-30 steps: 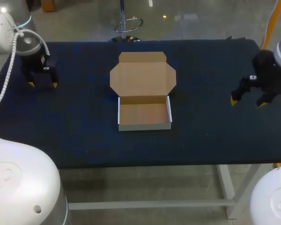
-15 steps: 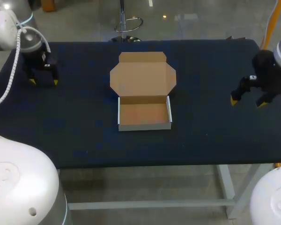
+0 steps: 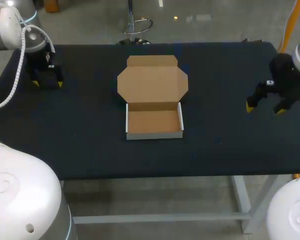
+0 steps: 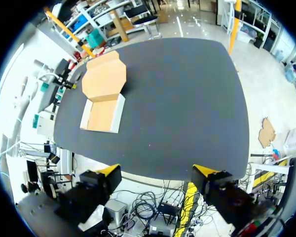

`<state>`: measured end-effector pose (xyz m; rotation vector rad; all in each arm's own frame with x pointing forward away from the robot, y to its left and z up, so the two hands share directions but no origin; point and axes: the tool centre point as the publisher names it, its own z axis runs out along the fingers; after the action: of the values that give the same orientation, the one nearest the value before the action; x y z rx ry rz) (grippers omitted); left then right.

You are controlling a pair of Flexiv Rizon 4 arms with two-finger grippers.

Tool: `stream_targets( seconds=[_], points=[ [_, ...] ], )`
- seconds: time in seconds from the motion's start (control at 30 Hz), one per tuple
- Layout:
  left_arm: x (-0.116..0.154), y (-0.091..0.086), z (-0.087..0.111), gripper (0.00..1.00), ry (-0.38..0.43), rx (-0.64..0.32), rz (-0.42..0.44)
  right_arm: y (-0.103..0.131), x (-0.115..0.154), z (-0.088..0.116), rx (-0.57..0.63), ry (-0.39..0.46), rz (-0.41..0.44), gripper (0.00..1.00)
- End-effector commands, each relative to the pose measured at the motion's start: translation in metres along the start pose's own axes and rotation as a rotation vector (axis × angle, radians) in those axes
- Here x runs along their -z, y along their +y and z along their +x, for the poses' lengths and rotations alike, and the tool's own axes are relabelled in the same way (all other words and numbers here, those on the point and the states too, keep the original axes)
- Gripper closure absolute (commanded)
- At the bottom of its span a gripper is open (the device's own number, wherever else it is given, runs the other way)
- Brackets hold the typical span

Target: Assemble the packaging by folding the flat box into shape, placing the metal phone stand inside, and closing the box properly

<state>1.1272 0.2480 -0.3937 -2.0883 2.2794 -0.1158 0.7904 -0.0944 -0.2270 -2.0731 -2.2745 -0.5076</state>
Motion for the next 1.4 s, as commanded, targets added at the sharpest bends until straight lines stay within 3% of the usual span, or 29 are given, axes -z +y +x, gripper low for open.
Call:
stream_targets(
  seconds=[0.03,1.4],
  points=[
    [-0.003,-0.01,-0.003,0.0,0.001,-0.003,-0.02,0.0,0.002,0.0,0.0,-0.002,0.004,0.0],
    [-0.009,-0.057,-0.011,0.0,0.001,-0.027,-0.019,0.0,0.002,0.0,0.0,-0.002,0.004,0.0]
  ],
)
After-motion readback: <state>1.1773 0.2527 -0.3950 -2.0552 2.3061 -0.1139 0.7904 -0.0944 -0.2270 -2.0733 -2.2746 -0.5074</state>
